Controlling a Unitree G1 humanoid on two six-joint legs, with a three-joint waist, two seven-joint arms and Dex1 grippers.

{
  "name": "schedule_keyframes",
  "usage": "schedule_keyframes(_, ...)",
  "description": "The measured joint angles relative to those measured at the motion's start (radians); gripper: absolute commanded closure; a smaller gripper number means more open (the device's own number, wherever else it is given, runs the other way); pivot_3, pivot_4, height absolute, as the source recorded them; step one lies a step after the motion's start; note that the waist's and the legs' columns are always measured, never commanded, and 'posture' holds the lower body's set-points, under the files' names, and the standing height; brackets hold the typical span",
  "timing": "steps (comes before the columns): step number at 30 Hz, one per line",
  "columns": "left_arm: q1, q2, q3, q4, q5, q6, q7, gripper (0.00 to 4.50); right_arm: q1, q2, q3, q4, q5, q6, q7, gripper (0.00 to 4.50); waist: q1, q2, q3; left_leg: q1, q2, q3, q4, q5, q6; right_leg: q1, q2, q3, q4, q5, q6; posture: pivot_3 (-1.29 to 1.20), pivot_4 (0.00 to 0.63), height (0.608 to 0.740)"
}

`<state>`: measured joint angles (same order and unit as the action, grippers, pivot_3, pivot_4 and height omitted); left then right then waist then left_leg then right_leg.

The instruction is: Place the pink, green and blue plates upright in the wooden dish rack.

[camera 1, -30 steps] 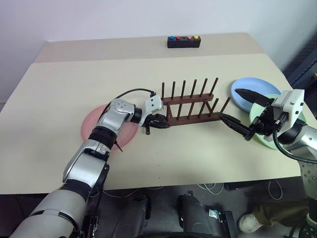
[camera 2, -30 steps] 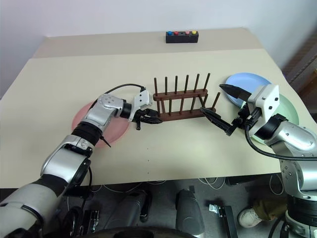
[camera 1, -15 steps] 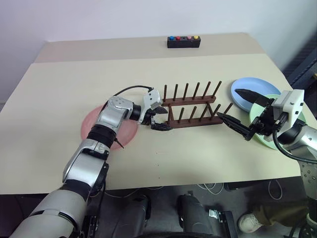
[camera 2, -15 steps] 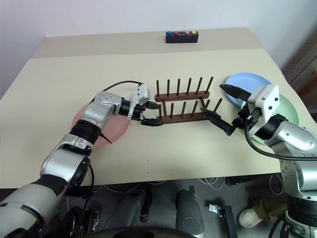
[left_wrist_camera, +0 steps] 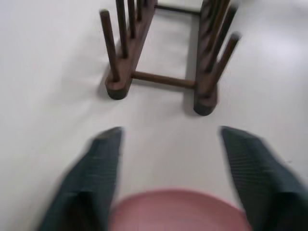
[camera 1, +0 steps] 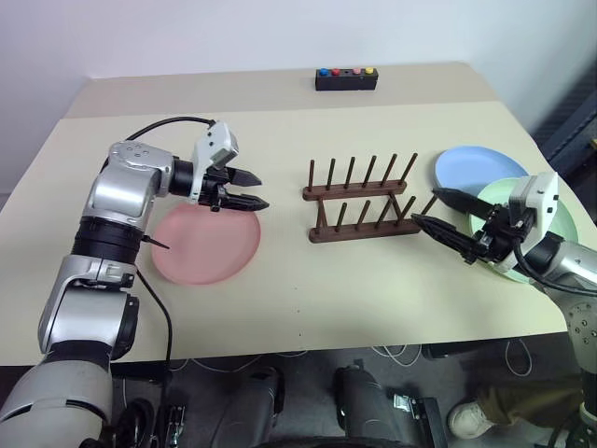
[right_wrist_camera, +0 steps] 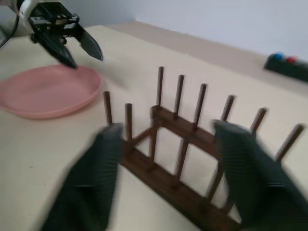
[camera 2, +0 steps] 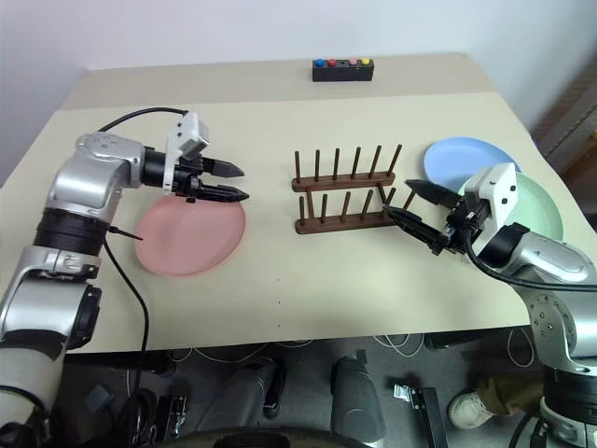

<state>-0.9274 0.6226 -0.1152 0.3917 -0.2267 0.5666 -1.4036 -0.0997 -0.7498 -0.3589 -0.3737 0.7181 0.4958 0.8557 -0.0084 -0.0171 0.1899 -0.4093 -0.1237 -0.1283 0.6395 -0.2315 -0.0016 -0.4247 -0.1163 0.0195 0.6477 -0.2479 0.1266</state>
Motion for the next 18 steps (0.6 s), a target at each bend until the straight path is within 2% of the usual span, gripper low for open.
schedule_keyframes(1,0.025,0.000,0.017,-0.063,-0.055,0.075,-0.014,3.46,0.009,-0.003,0.000,-0.007,0.015,0.011,0.013,3.49,0.000,0.000,0.000,-0.001,0.000,0.000,0.002,-0.001,0.001,0.000,0.000,0.000,0.000,0.000,0.000,0.00,0.150,0.740)
schedule_keyframes(3,0.063,-0.008,0.034,-0.189,-0.164,0.235,-0.016,4.38,0.028,-0.021,0.004,-0.016,0.019,0.024,0.033,4.40,0.000,0.000,0.000,-0.002,0.000,0.000,0.005,-0.001,0.002,0.001,0.000,0.000,0.000,0.000,0.000,0.00,0.150,0.740)
schedule_keyframes(4,0.083,-0.018,0.034,-0.259,-0.208,0.306,-0.006,4.48,0.034,-0.034,0.020,-0.016,-0.005,0.018,0.037,4.50,-0.002,0.000,0.000,-0.002,0.000,0.000,0.006,-0.001,0.002,0.001,0.000,0.000,0.000,0.000,0.000,0.00,0.150,0.740)
schedule_keyframes(8,0.187,-0.067,-0.049,-0.443,-0.243,0.389,0.085,4.48,0.054,-0.041,0.132,0.022,-0.150,-0.028,0.016,4.50,-0.006,0.001,0.000,0.001,0.000,0.001,0.006,-0.001,0.002,0.003,0.000,0.001,0.001,0.000,0.001,0.00,0.150,0.740)
schedule_keyframes(13,0.254,-0.082,-0.110,-0.517,-0.224,0.383,0.191,4.48,0.063,-0.040,0.193,0.112,-0.289,-0.064,-0.046,4.50,-0.002,0.001,0.000,0.000,0.000,0.001,0.006,-0.001,0.002,0.002,0.000,0.002,0.001,0.000,0.001,0.00,0.150,0.740)
schedule_keyframes(18,0.280,-0.181,-0.177,-0.511,-0.101,0.273,0.393,4.48,0.057,-0.001,0.238,0.153,-0.386,-0.112,-0.097,4.50,0.007,0.001,0.000,0.000,-0.001,0.001,0.006,-0.001,0.002,0.003,-0.001,0.001,0.000,0.000,0.001,0.00,0.150,0.740)
